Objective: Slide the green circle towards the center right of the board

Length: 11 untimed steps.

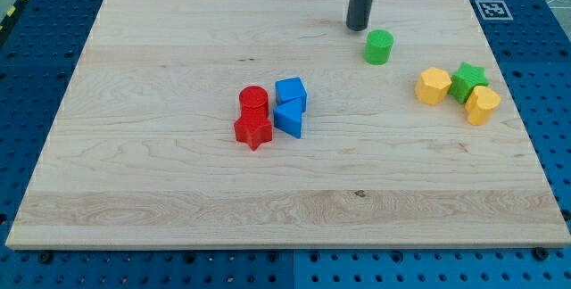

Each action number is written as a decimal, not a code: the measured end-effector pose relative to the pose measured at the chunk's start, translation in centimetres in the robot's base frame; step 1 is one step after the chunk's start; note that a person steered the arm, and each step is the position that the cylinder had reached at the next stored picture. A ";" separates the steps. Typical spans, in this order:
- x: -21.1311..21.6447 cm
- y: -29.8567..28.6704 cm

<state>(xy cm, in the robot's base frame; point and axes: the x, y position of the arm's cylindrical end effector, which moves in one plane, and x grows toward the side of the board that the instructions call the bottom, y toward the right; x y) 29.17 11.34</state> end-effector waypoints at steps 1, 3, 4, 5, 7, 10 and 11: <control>1.4 2.5; 6.5 4.9; 5.2 4.7; 2.0 3.3; 3.2 -1.4; 7.0 -0.2; 7.4 2.9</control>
